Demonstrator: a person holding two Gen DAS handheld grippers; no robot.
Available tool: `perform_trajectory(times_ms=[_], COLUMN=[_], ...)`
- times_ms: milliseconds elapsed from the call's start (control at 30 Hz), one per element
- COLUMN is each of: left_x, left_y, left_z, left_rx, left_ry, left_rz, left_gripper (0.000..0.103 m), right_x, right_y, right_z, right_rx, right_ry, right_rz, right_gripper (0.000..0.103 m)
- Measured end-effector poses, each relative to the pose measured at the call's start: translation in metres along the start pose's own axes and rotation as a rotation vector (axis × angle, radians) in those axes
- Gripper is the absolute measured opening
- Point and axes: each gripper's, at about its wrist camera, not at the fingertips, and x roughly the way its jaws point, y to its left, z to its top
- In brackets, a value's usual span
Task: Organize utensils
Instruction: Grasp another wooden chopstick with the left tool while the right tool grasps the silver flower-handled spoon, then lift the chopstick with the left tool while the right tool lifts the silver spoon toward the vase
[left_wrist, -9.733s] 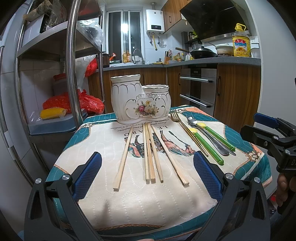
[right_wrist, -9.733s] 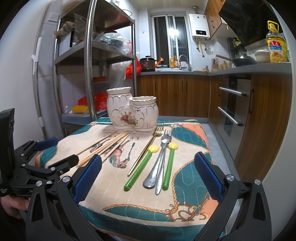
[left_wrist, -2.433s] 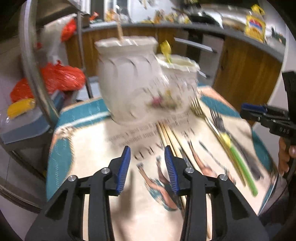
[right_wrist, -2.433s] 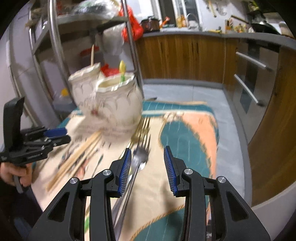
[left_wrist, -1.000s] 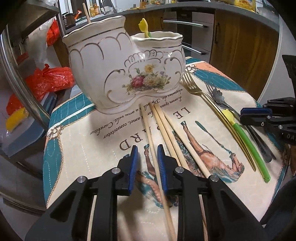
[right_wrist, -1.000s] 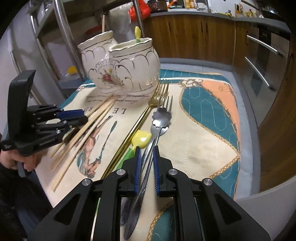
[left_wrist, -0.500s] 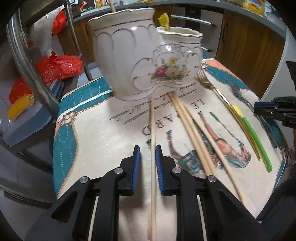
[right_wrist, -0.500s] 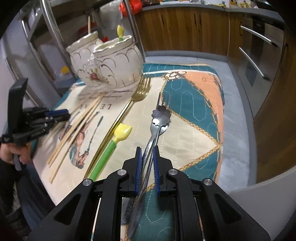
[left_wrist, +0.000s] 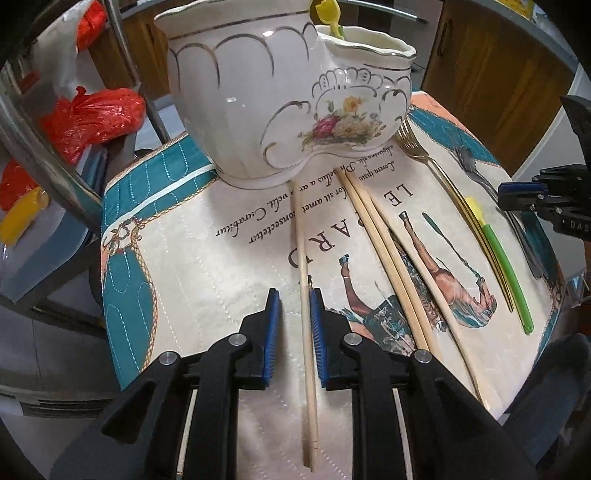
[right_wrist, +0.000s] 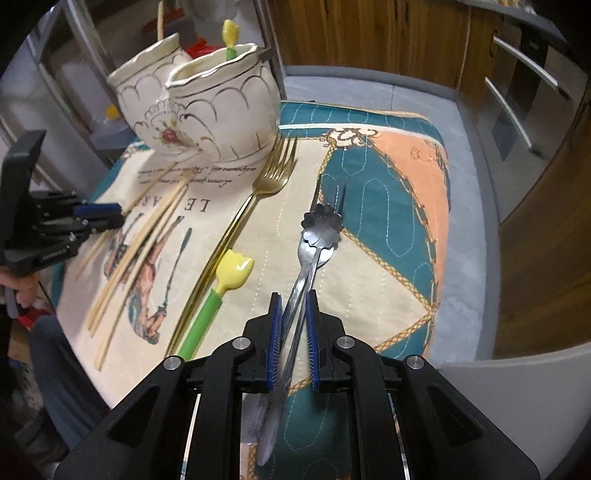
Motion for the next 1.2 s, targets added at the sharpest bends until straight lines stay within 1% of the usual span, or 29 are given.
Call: perform_trajectory(times_ms=[67,100,133,233,333,400,433,500,600,800,833,933,1033,1200], left_x=[0.001,0.001,0.002,0.002,0.002,0.003,0.003,0.005,0.007,0.008,0.008,0.011,0.013,0.018], left_y=[0.000,0.000,0.000,0.000,0.001,0.002,0.001,0.004,0.008,0.009,0.009,0.010,0.007,0.002], left_z=[0.002,0.003,0.004,0.006,0.006,0.008,0.009,0.012,0.015,0.017,0.017,0.023,0.028,0.037], left_rx=[0.007,0.013,0.015,0.016,0.015,0.013,0.010,0.003,-0.010,-0.011,-0.009,0.006,0.034,0.099], left_ry=[0.012,0.020,0.025,0.034,0.038,0.044,0.046,0.050,0.054,0.068,0.071,0.102,0.150,0.250], left_rz=[-0.002,0.001,0.003,0.007,0.007,0.010,0.012,0.017,0.019,0.019,0.019,0.017,0.024,0.041], left_gripper=[0.017,0.017,0.017,0.017,0.017,0.017,0.017,0.017,0.017,0.017,0.017,0.017,0.017,0.017], right_x=[0.000,0.000,-0.001,-0.006,-0.005,-0.003,-0.002,-0.003,-0.005,0.005,0.006,0.011,0.018,0.026], right_y=[-0.011,-0.013,-0.016,-0.017,-0.016,-0.015,-0.016,-0.017,-0.013,-0.006,-0.005,0.004,0.015,0.021], right_z=[0.000,0.001,0.002,0.002,-0.001,-0.001,-0.001,0.000,0.004,0.010,0.011,0.018,0.029,0.043], right_rx=[0.044,0.054,0.064,0.067,0.052,0.040,0.042,0.048,0.047,0.023,0.018,-0.030,-0.085,-0.137], right_ry=[0.000,-0.002,-0.007,-0.005,0.010,0.025,0.033,0.035,0.025,0.060,0.068,0.115,0.191,0.304], right_rz=[0.061,0.070,0.072,0.058,0.024,-0.020,-0.024,0.001,0.000,-0.032,-0.042,-0.090,-0.145,-0.178], right_gripper=[0.011,0.009,0.001,0.001,0.001,0.001,0.001,0.001,0.004,0.010,0.015,0.018,0.018,0.018])
